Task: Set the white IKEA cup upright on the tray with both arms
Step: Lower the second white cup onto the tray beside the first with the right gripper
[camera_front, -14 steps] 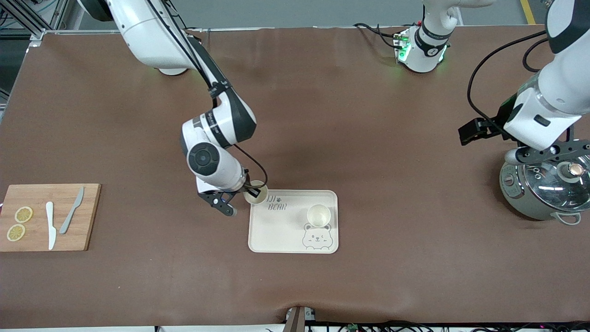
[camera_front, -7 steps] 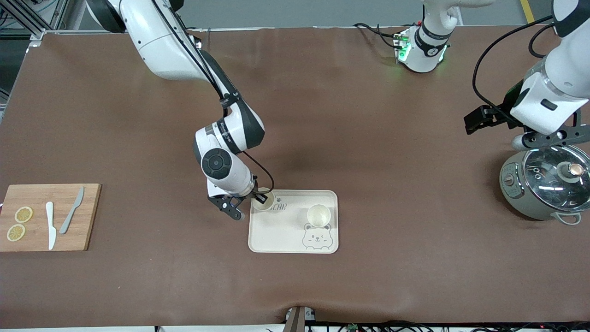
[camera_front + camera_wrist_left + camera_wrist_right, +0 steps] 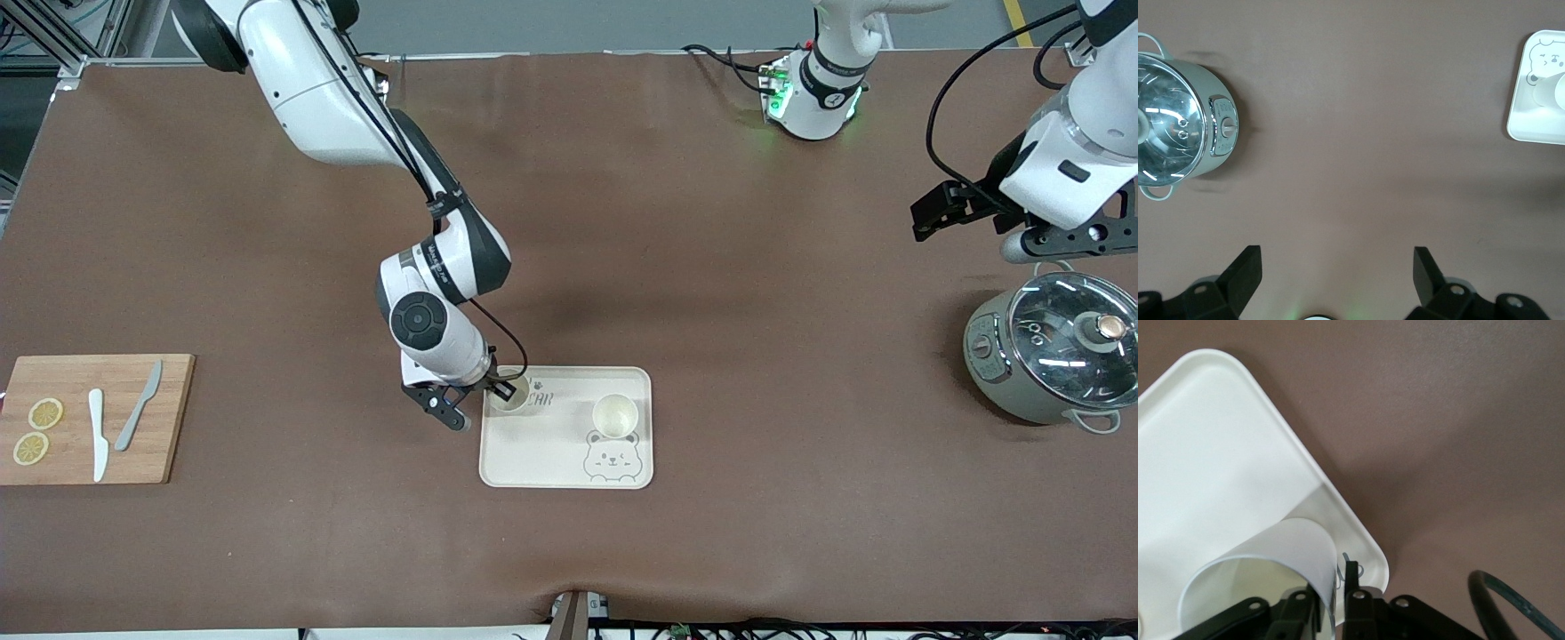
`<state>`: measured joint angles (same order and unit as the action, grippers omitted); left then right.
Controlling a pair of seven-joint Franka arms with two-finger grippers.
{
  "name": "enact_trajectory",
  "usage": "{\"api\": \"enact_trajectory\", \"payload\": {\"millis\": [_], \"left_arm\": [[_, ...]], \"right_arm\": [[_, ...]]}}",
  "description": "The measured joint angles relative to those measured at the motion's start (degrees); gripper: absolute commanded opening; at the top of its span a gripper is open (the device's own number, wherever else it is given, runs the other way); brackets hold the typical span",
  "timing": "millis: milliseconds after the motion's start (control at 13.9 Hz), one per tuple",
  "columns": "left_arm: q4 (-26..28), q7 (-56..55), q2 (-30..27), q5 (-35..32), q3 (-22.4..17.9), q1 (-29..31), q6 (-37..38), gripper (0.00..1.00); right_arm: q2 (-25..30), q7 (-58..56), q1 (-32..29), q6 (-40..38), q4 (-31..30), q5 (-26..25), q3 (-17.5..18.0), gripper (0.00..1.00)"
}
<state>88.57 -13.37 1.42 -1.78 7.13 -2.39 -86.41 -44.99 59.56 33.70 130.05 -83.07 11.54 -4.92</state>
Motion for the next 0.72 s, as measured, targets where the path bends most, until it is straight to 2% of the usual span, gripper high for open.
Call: {"api": "enact_trajectory", "payload": {"millis": [433, 722], "left_arm": [[0.4, 0.0, 0.0, 0.0, 0.0, 0.1, -2.4, 1.00], [0.5, 0.0, 0.0, 0.0, 0.0, 0.1, -4.1, 1.00]], "right_arm": [[-0.2, 0.0, 0.1, -0.2, 0.3, 0.0, 0.0, 1.00], [-0.1, 0.0, 0.1, -8.3, 4.5, 0.0, 0.0, 1.00]]}}
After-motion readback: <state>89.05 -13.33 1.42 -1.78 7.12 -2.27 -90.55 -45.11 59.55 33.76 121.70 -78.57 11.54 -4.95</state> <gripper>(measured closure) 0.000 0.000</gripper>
